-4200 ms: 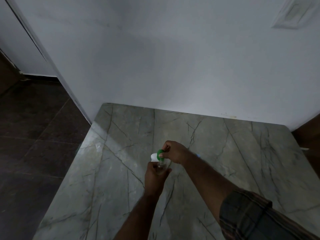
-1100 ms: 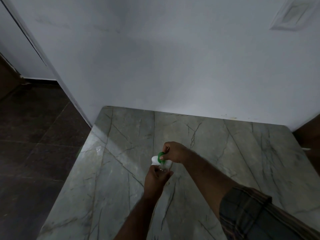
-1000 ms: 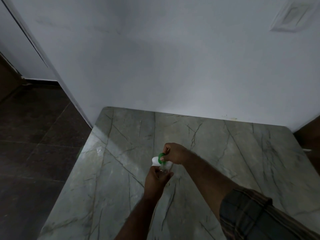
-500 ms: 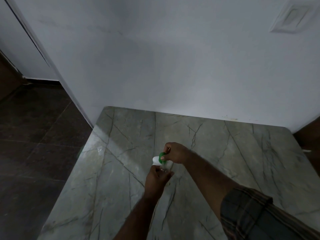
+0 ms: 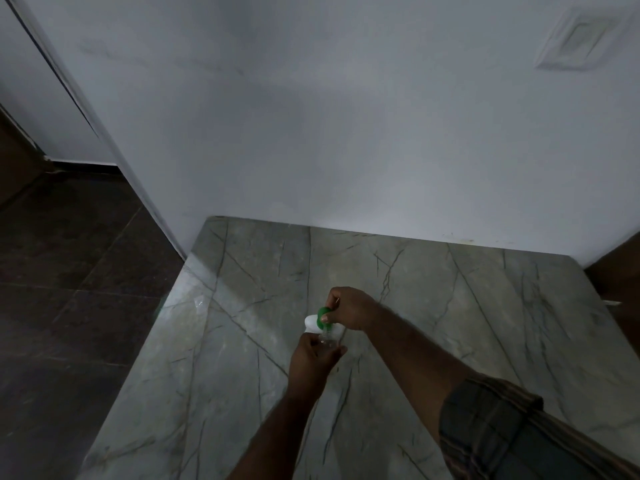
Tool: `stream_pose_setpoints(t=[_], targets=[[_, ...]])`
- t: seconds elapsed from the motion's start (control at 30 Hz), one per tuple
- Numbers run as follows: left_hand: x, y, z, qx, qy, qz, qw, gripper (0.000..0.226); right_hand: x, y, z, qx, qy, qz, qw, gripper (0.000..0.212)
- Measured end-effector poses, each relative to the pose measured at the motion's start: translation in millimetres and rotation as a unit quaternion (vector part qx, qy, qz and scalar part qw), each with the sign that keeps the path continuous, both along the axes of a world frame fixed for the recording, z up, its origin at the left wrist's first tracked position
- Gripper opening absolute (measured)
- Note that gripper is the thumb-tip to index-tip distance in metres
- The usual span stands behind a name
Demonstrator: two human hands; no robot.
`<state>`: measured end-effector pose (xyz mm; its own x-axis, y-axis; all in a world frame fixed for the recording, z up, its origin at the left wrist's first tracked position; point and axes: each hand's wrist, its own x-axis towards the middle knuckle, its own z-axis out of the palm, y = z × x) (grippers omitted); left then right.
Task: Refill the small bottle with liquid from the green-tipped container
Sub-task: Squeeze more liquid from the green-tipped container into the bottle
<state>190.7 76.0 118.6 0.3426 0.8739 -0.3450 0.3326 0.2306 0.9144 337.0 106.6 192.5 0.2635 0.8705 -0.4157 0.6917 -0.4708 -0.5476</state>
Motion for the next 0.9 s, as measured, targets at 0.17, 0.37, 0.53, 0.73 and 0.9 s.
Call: stream_pose_setpoints(t=[0.17,0.37,0.53,0.73,0.9], targets=[[-0.4,1.0,-2.0,-0.006,0.002,-0.003,1.000,0.033,-2.0,-2.4,-4.8,0.011,-0.008,0.000,1.000,0.028],[-1.7,0.8,-7.8,0.003,0.015,-0.007,1.000,0.038,-2.6,-4.3,-8.2,0.013,-0.011,0.005,1.000,0.029],[-1.7,4.2,-2.5,0.001,0.008,-0.010,1.000,0.033,-0.6,-0.9,-0.4,0.007,-0.014,0.008,1.000,0.031],[-0.5,4.1,-7.7,0.005,0.021,-0.017,1.000,0.038,-3.1,-1.5,-5.0,0.009,-0.021,0.010,1.000,0.029],[-0.5,1.2,-11.8,0.003,0.022,-0.013,1.000,0.039,-2.4,-1.9,-8.6,0.011,-0.015,0.003,1.000,0.029]])
